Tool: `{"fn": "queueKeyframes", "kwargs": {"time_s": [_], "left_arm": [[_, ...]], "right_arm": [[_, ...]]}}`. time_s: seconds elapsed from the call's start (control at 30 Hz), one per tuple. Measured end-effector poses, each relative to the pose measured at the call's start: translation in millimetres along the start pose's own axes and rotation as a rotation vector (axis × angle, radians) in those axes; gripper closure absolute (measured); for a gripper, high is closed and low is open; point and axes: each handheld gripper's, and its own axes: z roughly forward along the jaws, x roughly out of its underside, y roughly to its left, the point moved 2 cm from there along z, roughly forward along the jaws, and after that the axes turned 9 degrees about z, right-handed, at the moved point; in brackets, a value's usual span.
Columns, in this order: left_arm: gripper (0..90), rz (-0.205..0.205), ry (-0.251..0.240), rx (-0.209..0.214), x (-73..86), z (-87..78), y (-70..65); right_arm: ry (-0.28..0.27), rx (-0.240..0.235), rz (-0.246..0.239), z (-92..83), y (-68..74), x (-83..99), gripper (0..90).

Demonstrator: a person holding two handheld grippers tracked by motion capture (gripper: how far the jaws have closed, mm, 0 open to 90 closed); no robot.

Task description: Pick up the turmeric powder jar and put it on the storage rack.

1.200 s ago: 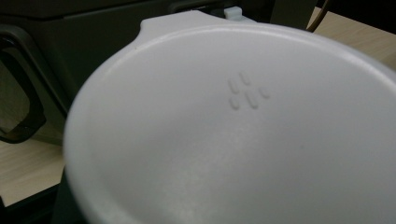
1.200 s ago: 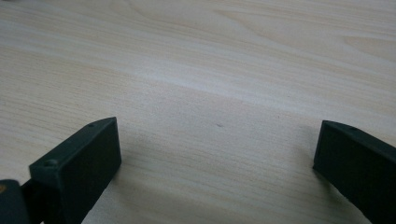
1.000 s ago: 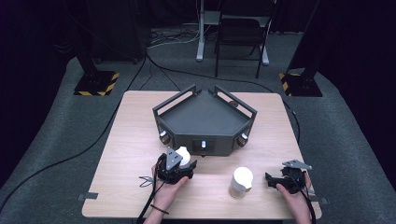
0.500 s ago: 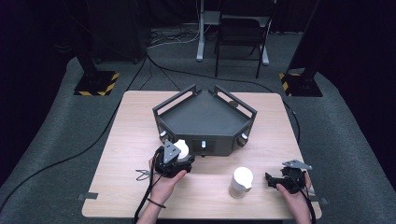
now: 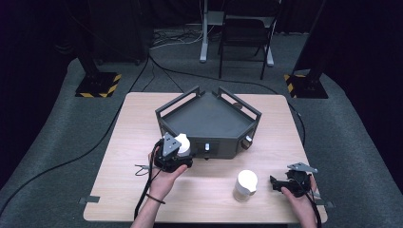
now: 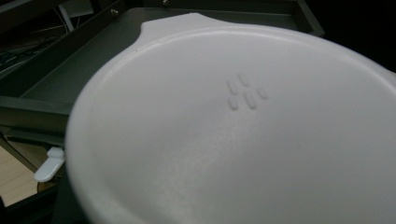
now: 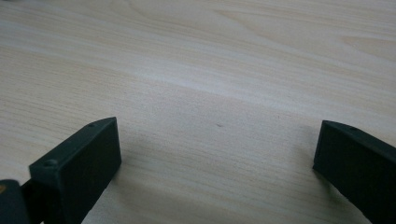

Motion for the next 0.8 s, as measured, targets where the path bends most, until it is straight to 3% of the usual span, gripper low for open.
{"fn": "queueKeyframes", "kwargs": {"time_s": [0.23, 0.8], "left_arm": [[30.9, 0.025, -0.006, -0.007, -15.2, -4.4, 6.1], [30.9, 0.015, -0.022, -0.009, -39.6, -7.9, 23.8]], "right_arm": [[0.000, 0.000, 0.000, 0.0, 0.0, 0.0, 0.0], [0.000, 0.000, 0.000, 0.0, 0.0, 0.0, 0.0]]}}
